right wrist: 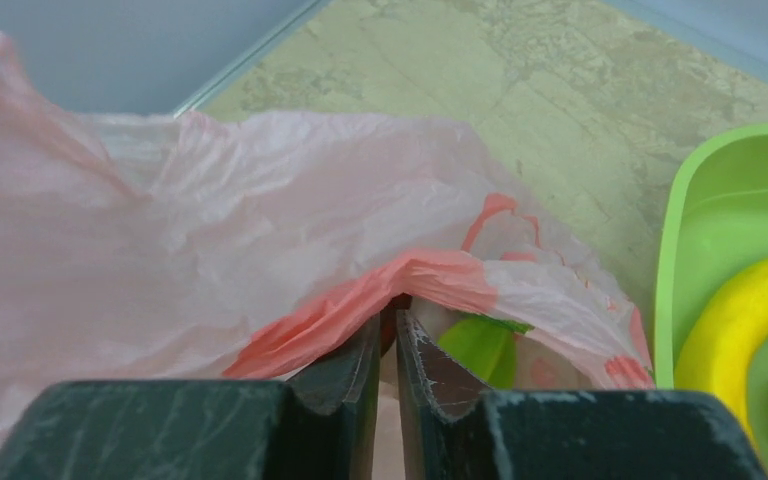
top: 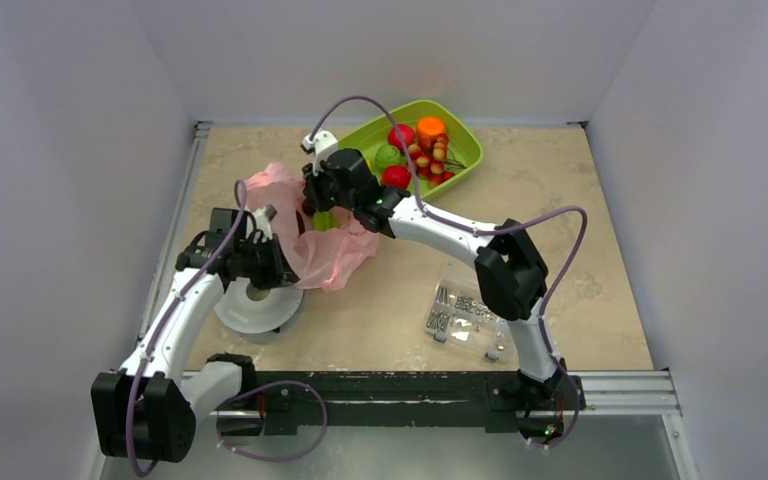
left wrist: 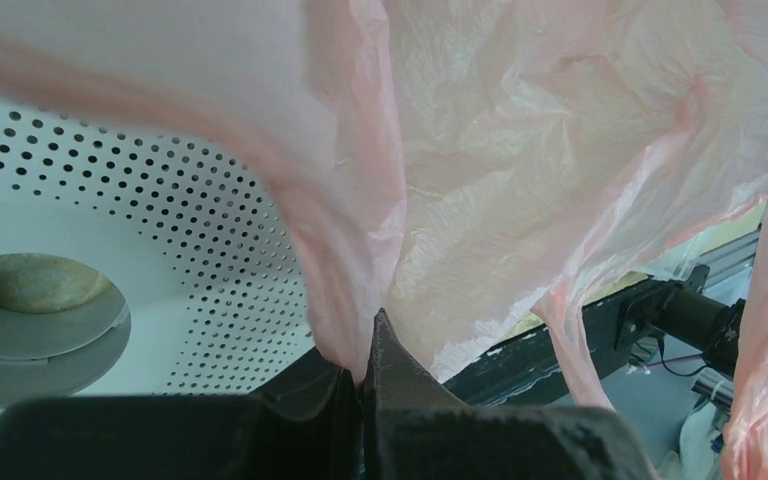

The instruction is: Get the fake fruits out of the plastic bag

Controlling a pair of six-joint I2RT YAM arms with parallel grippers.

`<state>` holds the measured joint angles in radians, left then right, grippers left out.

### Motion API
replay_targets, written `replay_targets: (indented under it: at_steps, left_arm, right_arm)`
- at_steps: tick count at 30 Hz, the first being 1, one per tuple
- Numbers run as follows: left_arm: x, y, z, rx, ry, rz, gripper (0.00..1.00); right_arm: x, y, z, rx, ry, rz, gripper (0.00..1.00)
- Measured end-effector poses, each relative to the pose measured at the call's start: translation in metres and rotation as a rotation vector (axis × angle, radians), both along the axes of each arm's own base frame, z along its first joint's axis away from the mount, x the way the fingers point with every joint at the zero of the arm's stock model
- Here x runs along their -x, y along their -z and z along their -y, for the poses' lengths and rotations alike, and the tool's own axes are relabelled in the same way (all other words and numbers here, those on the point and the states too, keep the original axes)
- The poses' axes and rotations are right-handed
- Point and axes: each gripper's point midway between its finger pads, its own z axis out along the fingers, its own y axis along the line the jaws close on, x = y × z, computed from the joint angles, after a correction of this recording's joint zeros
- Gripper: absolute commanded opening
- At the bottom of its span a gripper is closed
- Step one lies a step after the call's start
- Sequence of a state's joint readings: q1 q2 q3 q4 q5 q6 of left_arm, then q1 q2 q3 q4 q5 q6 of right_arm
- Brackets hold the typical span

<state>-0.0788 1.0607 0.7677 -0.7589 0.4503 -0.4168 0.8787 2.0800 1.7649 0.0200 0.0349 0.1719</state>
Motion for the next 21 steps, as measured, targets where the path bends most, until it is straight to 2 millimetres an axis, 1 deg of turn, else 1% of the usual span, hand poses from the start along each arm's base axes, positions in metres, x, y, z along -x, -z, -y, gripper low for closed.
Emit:
replay_targets:
  at_steps: [3,5,6,9,13,17,19,21]
  left_arm:
    - [-0.002,-0.006,0.0,0.0,0.014,0.043,0.0]
    - [-0.003,-0.007,0.001,0.004,0.022,0.052,0.0]
    - [-0.003,-0.006,0.001,0.003,0.027,0.052,0.0]
    - [-0.003,-0.003,0.001,-0.005,0.045,0.049,0.0]
    - [-0.002,0.001,0.0,-0.016,0.063,0.041,0.0]
    - [0.0,0.003,0.004,-0.028,0.094,0.044,0.0]
    - [0.001,0.003,0.006,-0.034,0.11,0.047,0.0]
    - [0.002,0.004,0.007,-0.043,0.121,0.05,0.0]
  right_arm:
    - [0.003,0.016,0.004,0.029,-0.001,-0.019,0.15]
    - [0.006,0.032,0.008,0.06,-0.001,-0.037,0.18]
    - [0.008,0.041,0.011,0.076,-0.002,-0.047,0.21]
    - [0.008,0.06,0.015,0.108,0.007,-0.063,0.36]
    - [-0.002,0.086,0.015,0.14,0.043,-0.063,0.58]
    - [-0.016,0.123,0.011,0.184,0.083,-0.077,0.7]
    - [-0.021,0.138,0.012,0.204,0.106,-0.081,0.76]
    - [-0.024,0.148,0.015,0.219,0.131,-0.083,0.81]
